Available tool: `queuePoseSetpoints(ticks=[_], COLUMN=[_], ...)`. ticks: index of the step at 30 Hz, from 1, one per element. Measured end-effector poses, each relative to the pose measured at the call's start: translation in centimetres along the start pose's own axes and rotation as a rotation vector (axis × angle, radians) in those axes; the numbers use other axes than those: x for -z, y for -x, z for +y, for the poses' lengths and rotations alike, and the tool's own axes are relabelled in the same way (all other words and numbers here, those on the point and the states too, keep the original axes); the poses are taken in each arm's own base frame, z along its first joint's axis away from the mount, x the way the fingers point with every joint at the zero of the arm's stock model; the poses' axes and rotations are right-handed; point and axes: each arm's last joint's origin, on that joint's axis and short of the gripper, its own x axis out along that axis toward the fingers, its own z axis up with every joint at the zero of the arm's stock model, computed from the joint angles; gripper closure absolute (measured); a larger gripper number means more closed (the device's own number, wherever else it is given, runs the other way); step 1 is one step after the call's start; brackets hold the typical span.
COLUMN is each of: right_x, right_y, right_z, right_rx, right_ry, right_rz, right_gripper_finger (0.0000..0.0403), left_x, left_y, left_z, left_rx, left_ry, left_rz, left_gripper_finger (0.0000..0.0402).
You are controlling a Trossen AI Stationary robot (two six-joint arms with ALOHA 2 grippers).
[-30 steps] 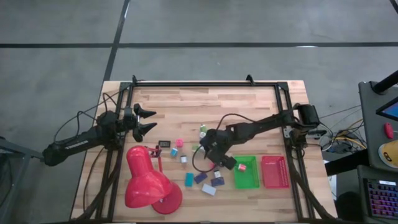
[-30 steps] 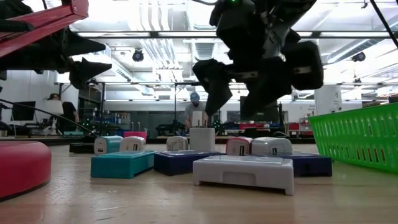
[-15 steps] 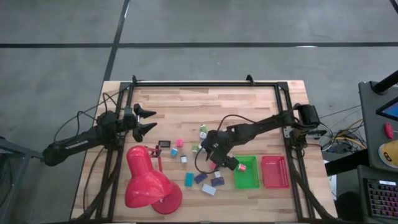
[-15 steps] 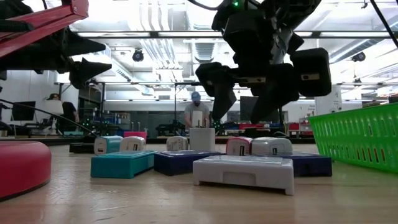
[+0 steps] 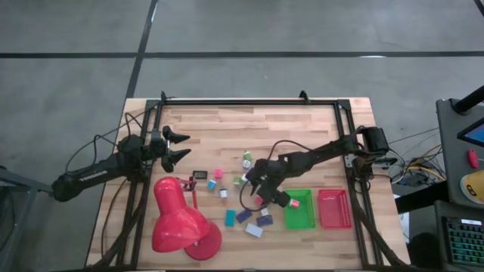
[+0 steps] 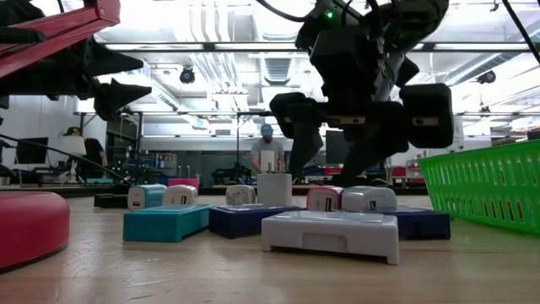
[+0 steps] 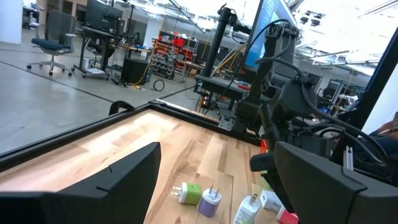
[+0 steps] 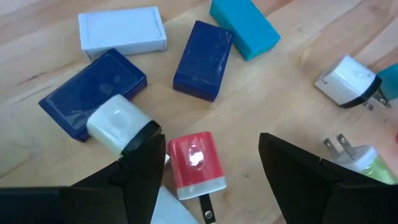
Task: Pick & Place Office items
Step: Put the pink charger adapter into the green basket
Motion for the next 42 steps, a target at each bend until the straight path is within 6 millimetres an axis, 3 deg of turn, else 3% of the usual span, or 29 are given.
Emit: queuePoseSetpoints(ticks=[17, 28, 42], right_x=[0.4, 1.8, 1.4], right_y=[-0.2, -2.9, -2.6], right_z=[0.2, -0.6, -0.9], right_rx=[-0.004, -0.057, -0.057], right_ry=[-0.006, -0.117, -0.092], right_rz=[0.008, 0.073, 0.095], right_gripper_finger=[0.0155, 0.0156, 0.0187], left_x=[0.0, 0.0, 0.1], left_y=[0.0, 0.0, 0.0], left_z=[0.0, 0.0, 0.0], left_rx=[0.000, 0.000, -0.001], left_ry=[0.000, 0.001, 0.002], left_rz=[0.000, 0.002, 0.006], left_gripper_finger=[0.0082, 0.0082, 0.0082])
